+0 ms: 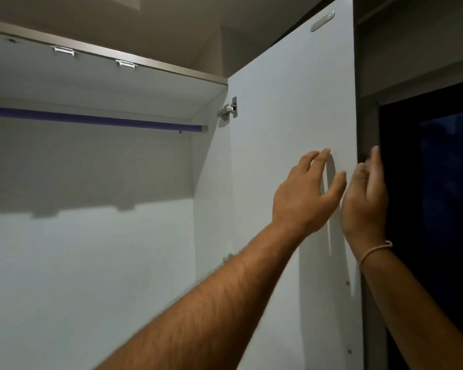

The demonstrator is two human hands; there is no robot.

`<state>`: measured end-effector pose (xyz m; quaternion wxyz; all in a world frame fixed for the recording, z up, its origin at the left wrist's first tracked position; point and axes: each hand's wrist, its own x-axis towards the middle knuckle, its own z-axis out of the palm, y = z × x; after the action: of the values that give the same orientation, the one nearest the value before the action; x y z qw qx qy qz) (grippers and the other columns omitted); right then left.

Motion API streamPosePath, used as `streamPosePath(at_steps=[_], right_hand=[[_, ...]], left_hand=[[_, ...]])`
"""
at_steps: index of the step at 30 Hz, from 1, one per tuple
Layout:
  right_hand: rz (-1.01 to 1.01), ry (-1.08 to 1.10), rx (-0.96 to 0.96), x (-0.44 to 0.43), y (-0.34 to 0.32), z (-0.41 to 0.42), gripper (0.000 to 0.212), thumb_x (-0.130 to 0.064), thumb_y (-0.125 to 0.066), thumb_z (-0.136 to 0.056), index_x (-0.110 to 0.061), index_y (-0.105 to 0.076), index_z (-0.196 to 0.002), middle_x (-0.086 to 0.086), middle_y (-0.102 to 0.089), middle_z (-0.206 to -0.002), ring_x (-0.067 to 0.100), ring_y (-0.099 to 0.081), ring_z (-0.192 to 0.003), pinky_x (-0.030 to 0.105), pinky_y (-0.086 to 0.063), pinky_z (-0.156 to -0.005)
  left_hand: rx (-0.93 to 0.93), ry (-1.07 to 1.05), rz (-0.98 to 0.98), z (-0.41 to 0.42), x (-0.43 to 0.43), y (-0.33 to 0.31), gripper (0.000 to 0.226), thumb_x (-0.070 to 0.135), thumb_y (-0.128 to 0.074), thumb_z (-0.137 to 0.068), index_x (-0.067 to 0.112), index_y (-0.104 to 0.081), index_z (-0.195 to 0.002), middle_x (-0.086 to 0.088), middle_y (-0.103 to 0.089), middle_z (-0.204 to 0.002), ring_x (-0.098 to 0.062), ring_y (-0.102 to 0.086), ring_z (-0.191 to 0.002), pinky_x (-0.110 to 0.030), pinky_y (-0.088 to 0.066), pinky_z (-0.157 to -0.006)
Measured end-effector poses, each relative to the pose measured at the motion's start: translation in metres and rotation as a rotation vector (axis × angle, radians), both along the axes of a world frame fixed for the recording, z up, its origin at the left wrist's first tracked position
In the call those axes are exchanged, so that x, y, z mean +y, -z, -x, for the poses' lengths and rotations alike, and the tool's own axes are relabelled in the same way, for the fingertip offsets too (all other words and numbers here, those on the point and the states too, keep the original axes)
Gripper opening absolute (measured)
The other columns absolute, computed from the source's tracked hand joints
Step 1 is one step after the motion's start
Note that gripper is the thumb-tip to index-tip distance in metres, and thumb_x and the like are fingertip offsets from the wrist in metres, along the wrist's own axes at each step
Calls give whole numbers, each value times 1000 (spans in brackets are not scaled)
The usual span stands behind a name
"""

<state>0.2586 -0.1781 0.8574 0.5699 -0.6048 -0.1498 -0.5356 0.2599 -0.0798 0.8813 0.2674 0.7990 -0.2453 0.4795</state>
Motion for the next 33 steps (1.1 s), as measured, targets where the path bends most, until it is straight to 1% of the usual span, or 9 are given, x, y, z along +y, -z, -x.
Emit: streamPosePath(at_steps=[3,6,8,10,12,17,22,27,33], right_hand=[[-52,-40,39,-2,-1,12,46,-29,-38,-115,-23,-41,-161,0,-47,-162,18,-45,-150,22,-38,-109],[-60,-74,5,5,4,26,42,-23,-46,-112,-21,-51,-154,-1,-57,-153,15,-53,-143,33,-47,-115],[-38,-95,-28,15,7,38,41,-20,-50,-110,-20,-55,-151,-3,-61,-147,10,-56,-137,27,-49,-112],[11,-112,-52,28,9,52,38,-23,-53,-108,-24,-59,-145,-12,-65,-136,-4,-60,-126,11,-49,-101],[69,-150,-72,46,11,67,33,-24,-57,-107,-26,-62,-139,-18,-67,-127,-10,-62,-118,6,-50,-94],[133,-303,-130,100,15,82,29,-17,-67,-98,-22,-67,-127,-9,-72,-124,4,-66,-122,33,-58,-103],[257,-262,-187,173,18,81,36,-9,-80,-88,-22,-69,-119,-9,-67,-117,5,-67,-107,19,-58,-89],[470,-194,-166,268,28,68,45,-17,-84,-82,-30,-62,-120,-11,-55,-128,11,-63,-113,27,-63,-79],[484,-82,-181,340,21,41,40,-15,-86,-76,-20,-67,-111,4,-63,-120,25,-66,-107,39,-63,-83]], left_hand=[[38,55,127,3,-9,-1,68,68,-46,-104,32,-39,-162,10,-39,-166,-18,-47,-147,-42,-52,-107],[173,193,327,22,-11,-7,93,84,-40,-77,36,-42,-157,12,-40,-161,-21,-53,-140,-43,-56,-106],[206,225,397,35,-5,-11,96,85,-43,-69,38,-42,-154,10,-42,-158,-22,-56,-135,-45,-58,-104],[175,210,428,45,9,-15,86,85,-54,-78,38,-44,-150,6,-47,-151,-20,-59,-128,-45,-61,-100],[95,163,450,53,30,-20,73,76,-67,-87,37,-47,-145,5,-54,-141,-16,-63,-119,-43,-63,-94],[-113,12,487,77,88,-32,51,69,-73,-88,41,-58,-127,19,-66,-116,-3,-68,-101,-37,-65,-83],[-170,-64,639,90,165,-27,32,61,-76,-88,33,-72,-104,16,-78,-99,0,-71,-95,-42,-64,-88],[-117,-180,724,91,258,-25,28,55,-79,-90,28,-76,-95,8,-81,-91,-9,-76,-90,-44,-64,-88],[31,-219,755,86,310,-38,19,34,-81,-95,36,-69,-81,11,-77,-86,-8,-75,-88,-32,-64,-81]])
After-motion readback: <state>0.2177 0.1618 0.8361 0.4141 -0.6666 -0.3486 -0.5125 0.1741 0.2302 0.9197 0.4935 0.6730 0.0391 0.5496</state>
